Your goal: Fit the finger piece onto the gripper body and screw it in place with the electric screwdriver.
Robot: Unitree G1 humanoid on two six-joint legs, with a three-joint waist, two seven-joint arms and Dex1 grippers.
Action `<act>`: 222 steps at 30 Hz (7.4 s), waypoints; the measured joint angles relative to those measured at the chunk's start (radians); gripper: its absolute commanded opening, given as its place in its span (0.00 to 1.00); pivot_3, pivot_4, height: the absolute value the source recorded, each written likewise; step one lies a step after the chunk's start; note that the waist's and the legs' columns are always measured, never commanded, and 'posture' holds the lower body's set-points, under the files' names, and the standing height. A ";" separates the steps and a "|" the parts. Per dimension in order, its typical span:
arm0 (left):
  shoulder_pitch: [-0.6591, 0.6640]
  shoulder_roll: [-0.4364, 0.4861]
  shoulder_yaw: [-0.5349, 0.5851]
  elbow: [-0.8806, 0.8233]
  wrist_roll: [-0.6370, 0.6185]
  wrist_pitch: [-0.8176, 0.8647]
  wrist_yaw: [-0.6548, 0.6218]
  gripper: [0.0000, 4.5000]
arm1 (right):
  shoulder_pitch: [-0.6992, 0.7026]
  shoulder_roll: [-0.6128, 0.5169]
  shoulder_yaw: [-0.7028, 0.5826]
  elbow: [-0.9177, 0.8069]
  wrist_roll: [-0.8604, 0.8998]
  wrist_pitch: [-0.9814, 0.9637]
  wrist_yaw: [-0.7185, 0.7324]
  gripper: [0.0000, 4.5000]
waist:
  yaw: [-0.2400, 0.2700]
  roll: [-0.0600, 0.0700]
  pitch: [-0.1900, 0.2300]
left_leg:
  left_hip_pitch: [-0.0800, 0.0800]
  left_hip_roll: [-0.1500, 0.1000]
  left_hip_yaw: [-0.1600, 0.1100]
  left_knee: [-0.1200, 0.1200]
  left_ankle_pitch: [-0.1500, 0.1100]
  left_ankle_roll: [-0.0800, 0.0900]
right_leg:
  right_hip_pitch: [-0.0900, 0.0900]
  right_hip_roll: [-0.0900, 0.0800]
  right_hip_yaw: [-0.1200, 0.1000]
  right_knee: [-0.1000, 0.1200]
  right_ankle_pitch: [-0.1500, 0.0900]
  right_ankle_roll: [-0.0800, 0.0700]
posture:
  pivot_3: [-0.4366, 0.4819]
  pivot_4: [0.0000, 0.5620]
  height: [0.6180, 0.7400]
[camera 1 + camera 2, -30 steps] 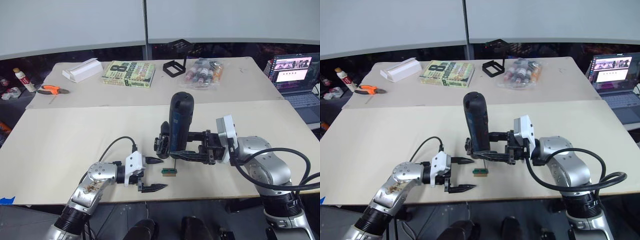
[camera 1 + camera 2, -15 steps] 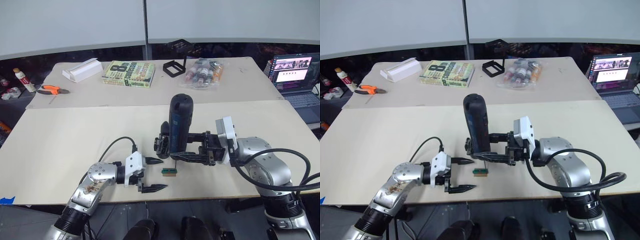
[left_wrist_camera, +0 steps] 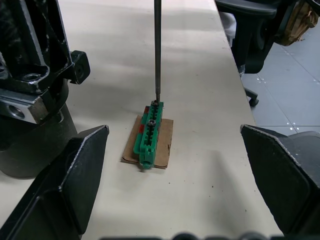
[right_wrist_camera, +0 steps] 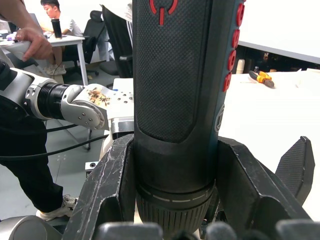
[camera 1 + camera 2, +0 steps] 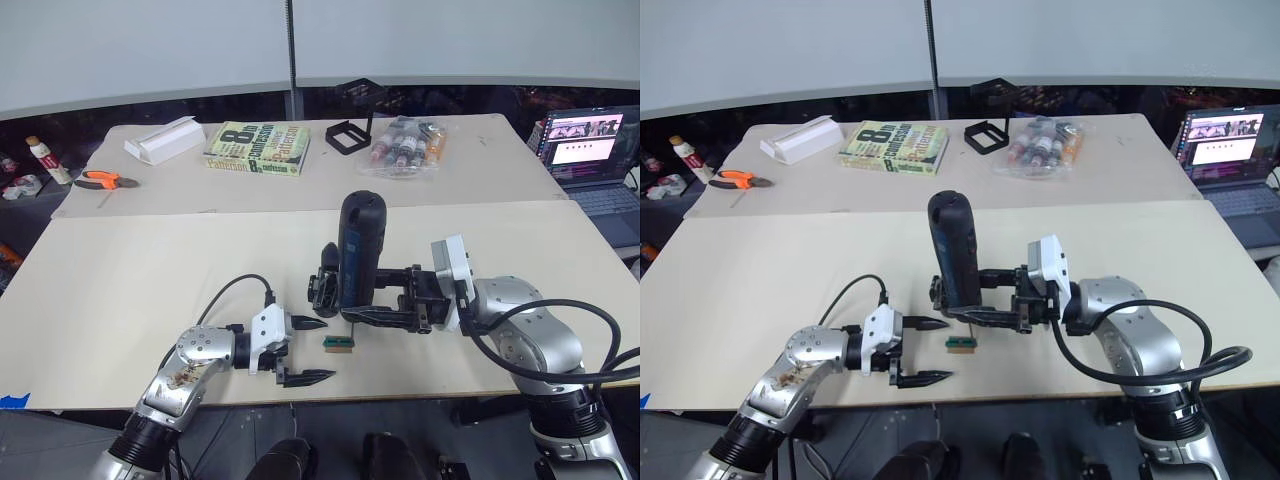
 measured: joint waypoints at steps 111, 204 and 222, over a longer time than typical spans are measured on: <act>0.014 -0.006 -0.011 0.028 0.000 -0.042 0.000 1.00 | -0.008 -0.009 0.035 -0.023 0.040 0.019 -0.041 0.41 | 0.000 0.000 0.000 | 0.001 0.000 0.000 0.000 0.000 0.000 | 0.000 0.000 0.000 0.000 0.000 0.000 | 0.48 0.27 1.00; 0.004 -0.026 -0.012 0.032 0.000 -0.039 0.016 1.00 | -0.004 -0.002 0.016 0.008 0.001 -0.001 -0.041 0.41 | 0.000 0.000 0.000 | 0.001 0.000 0.000 0.000 0.000 0.000 | 0.001 0.000 0.000 0.000 0.000 0.000 | 0.48 0.27 1.00; 0.012 -0.007 0.003 0.031 -0.002 -0.042 0.014 1.00 | -0.024 -0.027 -0.019 -0.014 0.064 0.007 -0.041 0.41 | 0.000 0.000 0.000 | 0.000 0.000 0.000 0.000 0.000 0.000 | 0.000 0.000 0.000 0.000 0.000 0.000 | 0.48 0.27 1.00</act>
